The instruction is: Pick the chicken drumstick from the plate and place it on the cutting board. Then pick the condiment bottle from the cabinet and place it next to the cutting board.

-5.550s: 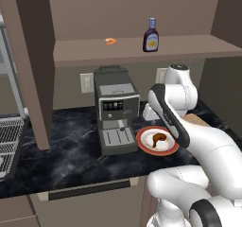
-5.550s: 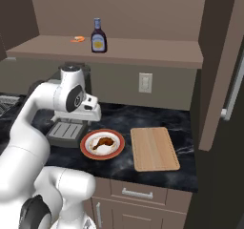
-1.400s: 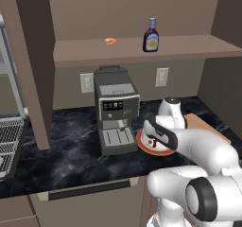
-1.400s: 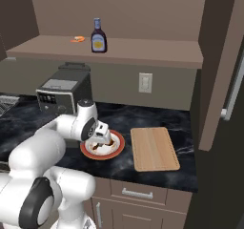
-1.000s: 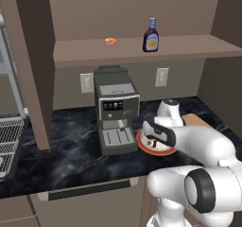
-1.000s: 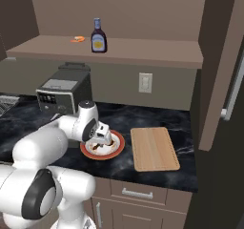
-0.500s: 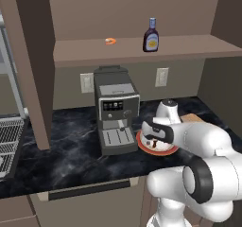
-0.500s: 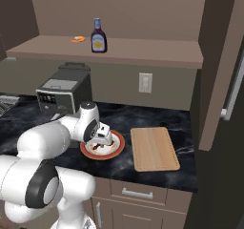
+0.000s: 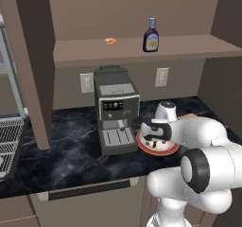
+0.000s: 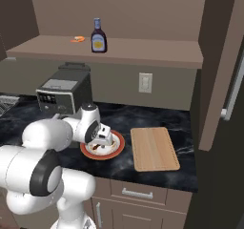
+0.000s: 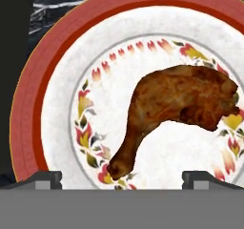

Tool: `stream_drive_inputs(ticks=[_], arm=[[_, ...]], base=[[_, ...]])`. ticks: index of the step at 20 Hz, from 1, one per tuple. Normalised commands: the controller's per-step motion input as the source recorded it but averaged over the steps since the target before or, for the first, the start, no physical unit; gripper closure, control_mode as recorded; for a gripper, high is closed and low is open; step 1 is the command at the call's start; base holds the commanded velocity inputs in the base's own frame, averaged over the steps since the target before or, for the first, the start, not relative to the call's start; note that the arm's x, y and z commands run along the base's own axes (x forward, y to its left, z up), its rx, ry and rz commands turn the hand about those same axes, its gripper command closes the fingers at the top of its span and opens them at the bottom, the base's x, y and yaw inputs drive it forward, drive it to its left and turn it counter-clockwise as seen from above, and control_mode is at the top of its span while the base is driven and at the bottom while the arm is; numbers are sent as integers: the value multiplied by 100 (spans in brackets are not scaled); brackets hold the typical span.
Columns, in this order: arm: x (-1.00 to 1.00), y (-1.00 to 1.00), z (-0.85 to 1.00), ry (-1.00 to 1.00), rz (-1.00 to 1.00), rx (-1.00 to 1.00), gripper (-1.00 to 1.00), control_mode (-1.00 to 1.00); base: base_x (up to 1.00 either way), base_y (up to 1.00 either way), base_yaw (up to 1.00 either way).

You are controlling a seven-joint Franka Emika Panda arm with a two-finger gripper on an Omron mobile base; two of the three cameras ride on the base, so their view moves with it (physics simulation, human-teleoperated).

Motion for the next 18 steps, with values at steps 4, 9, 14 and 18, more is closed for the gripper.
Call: stream_drive_inputs(ticks=[4, 9, 14, 18], arm=[[10, 0, -12, 0, 0, 0, -100, -100], [12, 0, -11, 0, 0, 0, -100, -100], [11, 0, -11, 0, 0, 0, -100, -100], [8, 0, -10, 0, 0, 0, -100, -100]], base=[[0, 0, 0], [0, 0, 0], [0, 0, 0], [0, 0, 0]])
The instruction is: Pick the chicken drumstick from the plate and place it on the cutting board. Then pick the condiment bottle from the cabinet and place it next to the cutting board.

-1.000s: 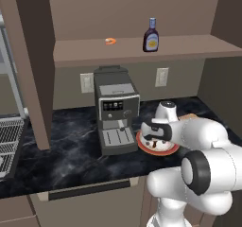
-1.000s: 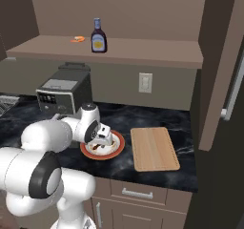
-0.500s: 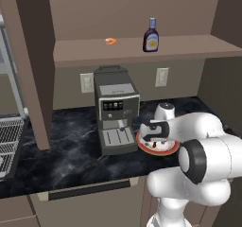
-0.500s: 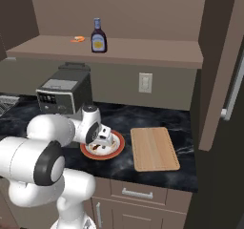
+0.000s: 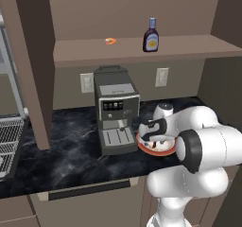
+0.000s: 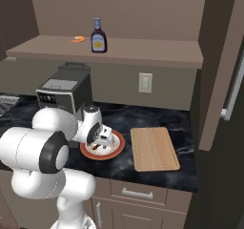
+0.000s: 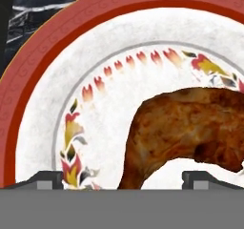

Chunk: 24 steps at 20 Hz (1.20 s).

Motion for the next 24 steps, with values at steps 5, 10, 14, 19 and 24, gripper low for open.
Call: stream_drive_inputs(ticks=[5, 10, 14, 19, 24], arm=[[4, 0, -8, 0, 0, 0, -100, -100], [0, 0, -3, 0, 0, 0, 100, -100], [0, 0, -4, 0, 0, 0, 100, -100], [0, 0, -2, 0, 0, 0, 100, -100], [0, 0, 0, 0, 0, 0, 100, -100]], base=[[0, 0, 0], [0, 0, 0], [0, 0, 0], [0, 0, 0], [0, 0, 0]])
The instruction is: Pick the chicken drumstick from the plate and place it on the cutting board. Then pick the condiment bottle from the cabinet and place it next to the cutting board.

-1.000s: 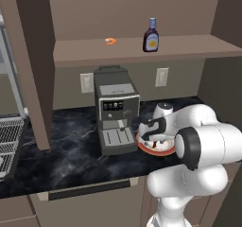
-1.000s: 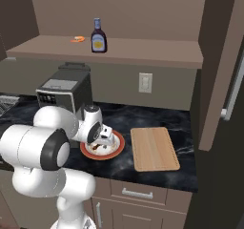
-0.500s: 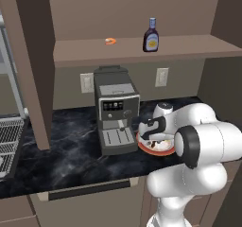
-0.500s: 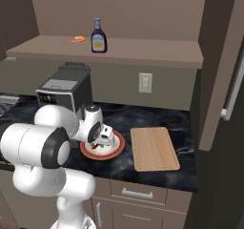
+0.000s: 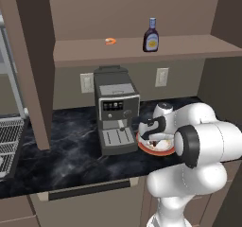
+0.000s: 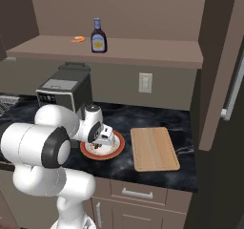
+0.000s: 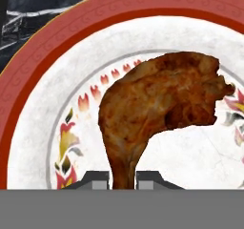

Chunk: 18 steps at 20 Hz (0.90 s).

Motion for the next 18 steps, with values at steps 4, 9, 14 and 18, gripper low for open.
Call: stream_drive_inputs(ticks=[4, 9, 14, 18], arm=[[0, 0, 0, 0, 0, 0, 100, -100], [0, -7, 5, 0, 0, 0, 100, -100], [0, -9, 17, 0, 0, 0, 100, -100], [0, -6, 21, 0, 0, 0, 100, -100]], base=[[0, 0, 0], [0, 0, 0], [0, 0, 0], [0, 0, 0]])
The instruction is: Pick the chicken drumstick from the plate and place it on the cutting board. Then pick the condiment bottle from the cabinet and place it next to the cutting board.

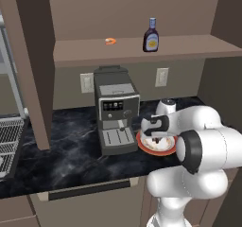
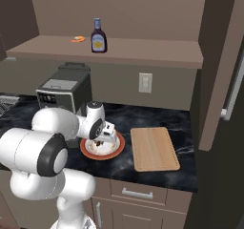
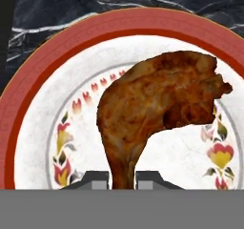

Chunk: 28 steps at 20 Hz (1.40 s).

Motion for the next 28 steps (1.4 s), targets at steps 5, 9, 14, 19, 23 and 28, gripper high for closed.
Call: stream_drive_inputs(ticks=[5, 9, 14, 19, 23, 28], arm=[[0, -2, 22, 0, 0, 0, 100, -100], [0, -4, 18, 0, 0, 0, 100, -100], [0, -13, 15, 0, 0, 0, 100, -100], [0, -21, 10, 0, 0, 0, 100, -100], [0, -30, 4, 1, 0, 0, 100, -100], [0, -34, 3, 3, -2, 0, 100, -100]], base=[[0, 0, 0], [0, 0, 0], [0, 0, 0], [0, 0, 0], [0, 0, 0], [0, 0, 0]])
